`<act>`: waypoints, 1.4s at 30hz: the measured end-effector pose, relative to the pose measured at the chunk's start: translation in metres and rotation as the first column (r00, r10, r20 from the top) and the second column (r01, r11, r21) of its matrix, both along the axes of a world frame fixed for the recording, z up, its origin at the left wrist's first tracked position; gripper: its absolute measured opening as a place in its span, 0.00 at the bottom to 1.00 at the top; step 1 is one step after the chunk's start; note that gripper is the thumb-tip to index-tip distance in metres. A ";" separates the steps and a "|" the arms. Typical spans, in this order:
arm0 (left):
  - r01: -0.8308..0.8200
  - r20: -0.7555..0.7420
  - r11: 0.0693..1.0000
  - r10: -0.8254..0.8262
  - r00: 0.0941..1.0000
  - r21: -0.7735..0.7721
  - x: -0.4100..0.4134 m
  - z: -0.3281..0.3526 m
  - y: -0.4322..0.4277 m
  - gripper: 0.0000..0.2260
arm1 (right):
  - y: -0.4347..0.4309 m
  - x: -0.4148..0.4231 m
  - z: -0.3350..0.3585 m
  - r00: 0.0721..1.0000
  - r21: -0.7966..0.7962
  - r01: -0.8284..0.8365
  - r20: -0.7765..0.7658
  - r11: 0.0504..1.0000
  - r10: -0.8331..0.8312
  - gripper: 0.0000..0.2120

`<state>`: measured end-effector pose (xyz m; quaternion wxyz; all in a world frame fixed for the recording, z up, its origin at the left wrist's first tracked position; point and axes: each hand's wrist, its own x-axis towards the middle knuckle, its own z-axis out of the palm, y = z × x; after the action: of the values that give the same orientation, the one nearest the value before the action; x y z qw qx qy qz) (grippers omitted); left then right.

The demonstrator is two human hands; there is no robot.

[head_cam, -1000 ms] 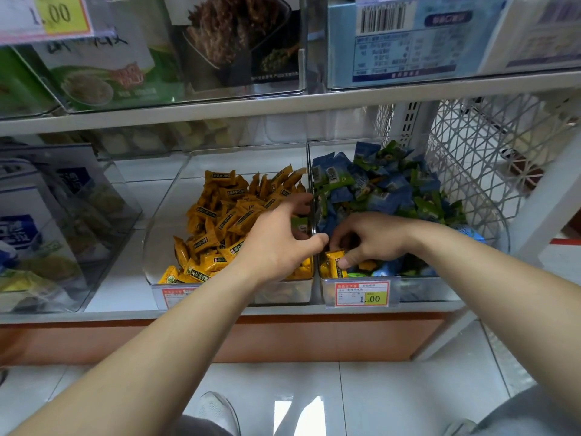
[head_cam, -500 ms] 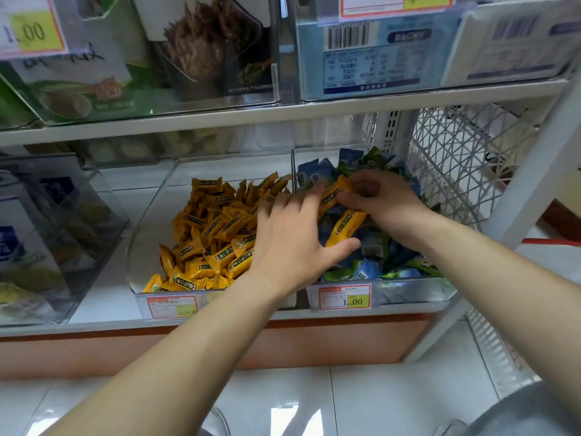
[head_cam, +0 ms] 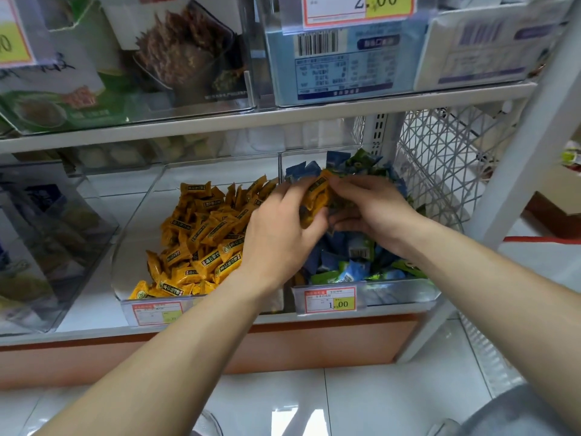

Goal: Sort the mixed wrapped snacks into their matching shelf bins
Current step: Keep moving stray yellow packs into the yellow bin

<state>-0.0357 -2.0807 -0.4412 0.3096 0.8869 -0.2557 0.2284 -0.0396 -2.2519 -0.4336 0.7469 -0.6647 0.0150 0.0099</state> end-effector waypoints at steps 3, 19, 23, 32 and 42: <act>-0.027 -0.014 0.993 0.026 1.000 -0.111 0.005 0.013 0.012 0.19 | -0.002 0.003 0.001 0.995 -0.132 0.076 0.077 0.988 -0.066 0.07; 0.054 -0.431 0.992 0.001 0.902 0.117 0.003 -0.012 0.067 0.21 | 0.044 0.007 -0.036 0.925 -0.873 -0.294 -0.157 0.390 0.345 0.09; 0.101 -0.488 0.994 -0.072 0.870 0.033 0.004 -0.016 0.071 0.21 | 0.043 0.019 -0.041 0.909 -0.878 -0.355 -0.244 0.320 0.339 0.05; 0.189 -0.474 0.969 -0.092 0.876 0.160 0.016 -0.009 0.089 0.18 | 0.045 0.018 -0.050 0.856 -0.860 -0.446 -0.328 0.249 0.400 0.06; 0.070 -0.256 0.916 0.037 0.966 0.396 0.021 -0.017 0.084 0.16 | 0.018 0.004 -0.005 0.929 -0.901 -0.232 -0.092 0.366 0.360 0.05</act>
<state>-0.0143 -1.9970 -0.4585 0.1536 0.9513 -0.2622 0.0512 -0.0359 -2.2340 -0.4383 0.2602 -0.9498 -0.1463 0.0942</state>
